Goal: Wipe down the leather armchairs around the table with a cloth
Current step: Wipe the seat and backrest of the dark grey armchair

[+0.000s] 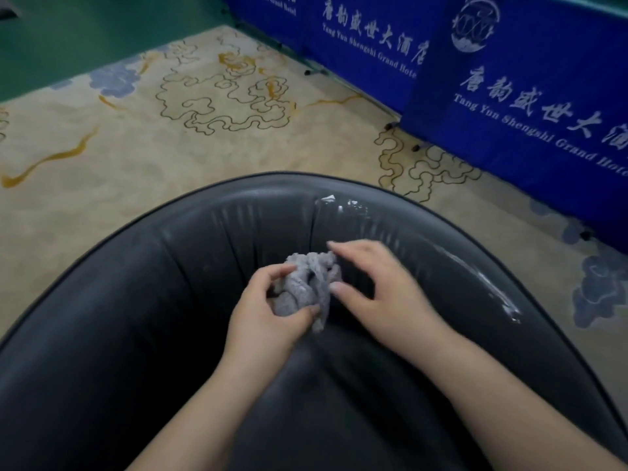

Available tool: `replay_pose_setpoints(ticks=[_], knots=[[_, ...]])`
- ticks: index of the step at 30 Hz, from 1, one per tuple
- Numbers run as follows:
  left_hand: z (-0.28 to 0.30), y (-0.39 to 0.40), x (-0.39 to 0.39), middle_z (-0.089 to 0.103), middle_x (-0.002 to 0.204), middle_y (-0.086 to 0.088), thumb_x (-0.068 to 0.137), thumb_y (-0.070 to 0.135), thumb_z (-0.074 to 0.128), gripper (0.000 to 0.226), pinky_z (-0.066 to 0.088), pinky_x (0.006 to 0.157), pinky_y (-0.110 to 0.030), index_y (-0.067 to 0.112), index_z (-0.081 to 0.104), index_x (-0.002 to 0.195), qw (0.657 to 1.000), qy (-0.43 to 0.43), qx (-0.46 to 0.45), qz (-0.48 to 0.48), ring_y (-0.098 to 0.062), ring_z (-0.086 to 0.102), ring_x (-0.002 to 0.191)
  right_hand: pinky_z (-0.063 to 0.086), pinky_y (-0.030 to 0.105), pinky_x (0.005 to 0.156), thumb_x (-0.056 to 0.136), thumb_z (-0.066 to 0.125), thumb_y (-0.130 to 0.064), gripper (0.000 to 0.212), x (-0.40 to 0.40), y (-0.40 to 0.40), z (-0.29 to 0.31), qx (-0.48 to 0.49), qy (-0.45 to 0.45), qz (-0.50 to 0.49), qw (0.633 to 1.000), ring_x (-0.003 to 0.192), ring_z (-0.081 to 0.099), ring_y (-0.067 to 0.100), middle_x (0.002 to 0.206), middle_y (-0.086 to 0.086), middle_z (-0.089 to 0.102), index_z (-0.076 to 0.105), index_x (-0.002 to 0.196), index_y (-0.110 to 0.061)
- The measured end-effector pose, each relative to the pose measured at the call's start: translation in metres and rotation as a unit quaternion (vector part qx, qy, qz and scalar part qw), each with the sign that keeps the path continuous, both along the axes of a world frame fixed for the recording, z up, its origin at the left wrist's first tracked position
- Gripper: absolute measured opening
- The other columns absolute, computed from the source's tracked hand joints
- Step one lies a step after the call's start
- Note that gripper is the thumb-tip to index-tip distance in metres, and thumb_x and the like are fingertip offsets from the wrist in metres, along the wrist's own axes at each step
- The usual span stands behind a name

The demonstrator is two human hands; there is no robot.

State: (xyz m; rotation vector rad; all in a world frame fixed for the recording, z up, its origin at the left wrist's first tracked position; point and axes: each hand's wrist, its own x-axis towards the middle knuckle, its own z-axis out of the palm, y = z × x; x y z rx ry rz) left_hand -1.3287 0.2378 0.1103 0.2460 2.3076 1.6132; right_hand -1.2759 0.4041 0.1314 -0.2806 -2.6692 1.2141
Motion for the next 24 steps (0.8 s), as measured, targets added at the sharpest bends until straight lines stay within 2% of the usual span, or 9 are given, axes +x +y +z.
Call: replay_pose_setpoints(ticks=[2,4,6,8,12,16,20,22,24], knots=[[-0.002,0.003,-0.003,0.063,0.111,0.008,0.070,0.006,0.082,0.052,0.053,0.089,-0.032,0.035,0.059,0.106,0.999,-0.008,0.018,0.031,-0.005,0.064,0.096,0.032,0.032,0.109,0.078,0.073,-0.037,0.068,0.005,0.038,0.002,0.150,-0.039,-0.060,0.986,0.125,0.042,0.011,0.131,-0.008,0.047,0.044,0.139,-0.030],[-0.004,0.005,-0.010,0.063,0.113,0.006,0.072,0.006,0.080,0.050,0.052,0.084,-0.026,0.034,0.058,0.107,0.998,-0.005,0.034,0.057,-0.001,0.064,0.094,0.022,0.039,0.114,0.072,0.074,-0.051,0.095,0.009,0.076,0.003,0.245,-0.123,-0.126,0.953,0.137,0.027,0.017,0.147,-0.004,0.031,0.022,0.149,-0.030],[-0.005,0.011,-0.020,0.064,0.113,0.006,0.073,0.008,0.081,0.049,0.051,0.086,-0.027,0.033,0.058,0.107,0.996,0.006,0.048,0.071,-0.005,0.064,0.098,0.010,0.046,0.118,0.065,0.073,-0.063,0.119,0.004,0.103,0.000,0.285,-0.204,-0.143,0.926,0.145,0.011,0.020,0.158,0.000,0.014,0.000,0.152,-0.026],[-0.005,0.022,-0.029,0.065,0.111,0.009,0.072,0.011,0.082,0.048,0.051,0.089,-0.028,0.034,0.058,0.107,0.996,0.025,0.047,0.073,-0.006,0.063,0.101,0.007,0.051,0.118,0.060,0.073,-0.069,0.129,-0.008,0.119,-0.007,0.296,-0.257,-0.128,0.911,0.146,0.013,0.021,0.158,0.003,0.016,-0.006,0.151,-0.023],[0.002,0.050,-0.053,0.058,0.117,0.006,0.072,0.019,0.081,0.045,0.047,0.088,-0.017,0.032,0.057,0.107,0.984,0.137,-0.021,0.112,-0.004,0.059,0.100,0.024,0.045,0.115,0.059,0.072,-0.070,0.125,-0.021,0.132,-0.021,0.291,-0.285,-0.104,0.908,0.135,0.031,0.027,0.148,0.006,0.030,0.005,0.152,-0.019],[-0.011,0.077,-0.084,0.038,0.141,-0.005,0.082,0.010,0.070,0.054,0.027,0.111,-0.023,0.018,0.052,0.132,0.959,0.242,-0.121,0.088,-0.021,0.040,0.128,0.027,0.039,0.110,0.066,0.069,-0.067,0.118,-0.017,0.129,-0.031,0.301,-0.262,-0.114,0.910,0.133,0.030,0.026,0.146,0.006,0.027,0.002,0.151,-0.020],[-0.039,0.098,-0.096,0.028,0.153,-0.013,0.088,0.023,0.065,0.068,0.031,0.106,-0.046,0.015,0.034,0.148,0.905,0.310,-0.292,0.012,-0.038,0.032,0.124,0.024,0.039,0.111,0.070,0.067,-0.066,0.117,-0.020,0.130,-0.036,0.302,-0.259,-0.114,0.910,0.136,0.025,0.027,0.148,0.007,0.022,-0.003,0.151,-0.019],[-0.046,0.104,-0.096,0.031,0.151,-0.015,0.086,0.021,0.068,0.067,0.035,0.103,-0.044,0.013,0.039,0.145,0.901,0.330,-0.280,0.016,-0.038,0.036,0.120,0.022,0.039,0.112,0.070,0.066,-0.066,0.117,-0.020,0.131,-0.037,0.302,-0.260,-0.114,0.910,0.136,0.023,0.027,0.149,0.007,0.020,-0.004,0.151,-0.019],[-0.050,0.110,-0.093,0.039,0.144,-0.016,0.084,0.006,0.067,0.056,0.037,0.101,-0.029,0.006,0.051,0.137,0.909,0.359,-0.210,-0.004,-0.034,0.044,0.112,0.019,0.039,0.113,0.071,0.065,-0.067,0.117,-0.019,0.131,-0.039,0.302,-0.260,-0.117,0.909,0.138,0.021,0.026,0.150,0.007,0.018,-0.006,0.151,-0.019]])
